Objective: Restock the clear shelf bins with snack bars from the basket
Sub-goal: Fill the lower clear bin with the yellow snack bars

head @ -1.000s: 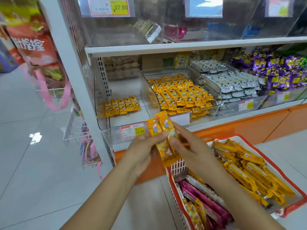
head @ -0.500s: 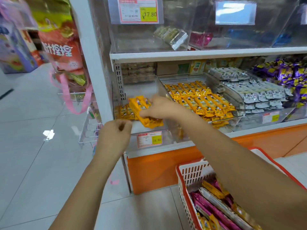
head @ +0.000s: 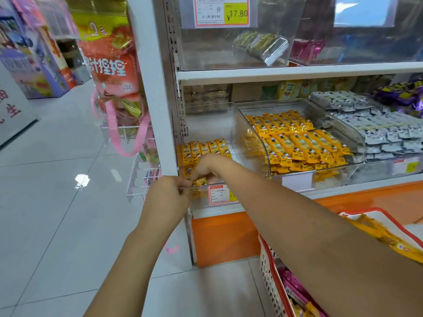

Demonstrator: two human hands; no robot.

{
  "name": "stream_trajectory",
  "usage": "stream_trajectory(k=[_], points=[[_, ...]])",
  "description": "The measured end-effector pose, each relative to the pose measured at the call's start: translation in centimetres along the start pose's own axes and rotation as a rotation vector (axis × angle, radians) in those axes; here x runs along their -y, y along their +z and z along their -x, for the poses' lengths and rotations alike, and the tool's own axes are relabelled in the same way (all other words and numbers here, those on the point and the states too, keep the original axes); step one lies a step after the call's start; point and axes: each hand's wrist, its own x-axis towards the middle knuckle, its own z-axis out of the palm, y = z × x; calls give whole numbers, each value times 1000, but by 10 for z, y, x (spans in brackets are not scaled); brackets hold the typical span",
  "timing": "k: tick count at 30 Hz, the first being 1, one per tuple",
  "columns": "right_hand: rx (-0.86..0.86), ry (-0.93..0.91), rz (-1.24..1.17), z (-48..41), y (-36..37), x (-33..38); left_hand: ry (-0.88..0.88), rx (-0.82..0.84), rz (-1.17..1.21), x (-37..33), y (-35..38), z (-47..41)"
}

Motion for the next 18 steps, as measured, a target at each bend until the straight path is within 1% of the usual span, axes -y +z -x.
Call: stream_trajectory(k=[4, 6, 9, 11, 12, 14, 15, 18], points=[[-137, -23, -17, -3, 2, -5, -10, 0, 23, 0, 0, 3], [-268, -59, -45, 7, -4, -10, 21, -42, 20, -4, 1, 7], [-475, -183, -251, 41, -10, -28, 109, -91, 55, -11, 5, 16], [-594, -308, -310, 78, -4, -47, 161, -63, 69, -17, 12, 21], [-634, -357, -338, 95, 1, -60, 187, -31, 62, -20, 18, 24], [-670, -352, -324, 125, 17, -91, 240, 71, 27, -27, 33, 33], [-662, -316, -310, 133, 28, -111, 268, 137, -8, -30, 43, 37], [-586, -153, -385, 134, 70, -178, 356, 377, -187, -36, 79, 55]])
